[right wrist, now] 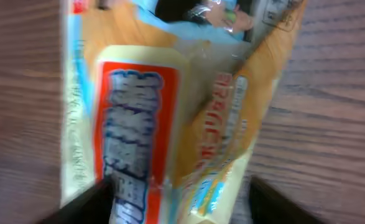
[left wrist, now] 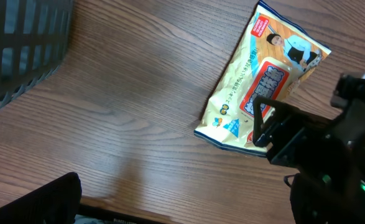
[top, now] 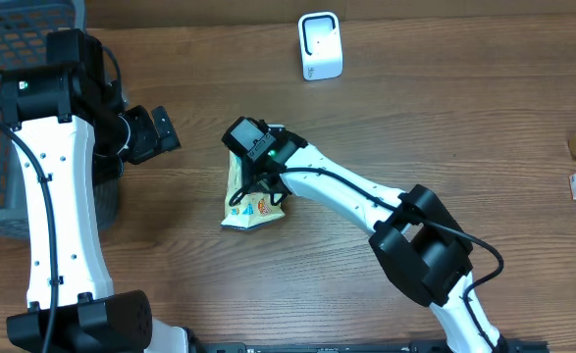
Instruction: Scan the item barcode
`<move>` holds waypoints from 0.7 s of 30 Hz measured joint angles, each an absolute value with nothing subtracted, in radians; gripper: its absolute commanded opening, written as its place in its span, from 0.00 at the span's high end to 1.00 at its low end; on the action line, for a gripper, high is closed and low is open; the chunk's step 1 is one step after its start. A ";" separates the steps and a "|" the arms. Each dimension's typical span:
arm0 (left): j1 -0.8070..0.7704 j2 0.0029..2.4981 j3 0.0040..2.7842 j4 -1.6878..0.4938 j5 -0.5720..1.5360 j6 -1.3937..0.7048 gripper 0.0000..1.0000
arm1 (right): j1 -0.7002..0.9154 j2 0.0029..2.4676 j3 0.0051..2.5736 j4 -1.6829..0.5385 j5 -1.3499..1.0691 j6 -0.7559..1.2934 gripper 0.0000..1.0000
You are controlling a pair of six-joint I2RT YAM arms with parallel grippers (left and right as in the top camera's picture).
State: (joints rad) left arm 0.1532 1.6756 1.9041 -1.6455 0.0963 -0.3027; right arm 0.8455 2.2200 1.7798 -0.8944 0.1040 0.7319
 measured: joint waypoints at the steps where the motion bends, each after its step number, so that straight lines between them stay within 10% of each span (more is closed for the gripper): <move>1: 0.153 1.676 1.904 -1.645 0.096 -0.303 0.00 | 0.845 2.224 1.779 -0.906 0.115 0.734 0.43; 21: 0.153 1.676 1.904 -1.645 0.096 -0.303 0.00 | 0.668 2.226 1.819 -1.116 0.199 0.304 0.14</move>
State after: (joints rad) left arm 0.1532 1.6756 1.9041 -1.6455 0.0963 -0.3027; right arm 0.6678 2.2265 1.8194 -1.1164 0.1989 0.3042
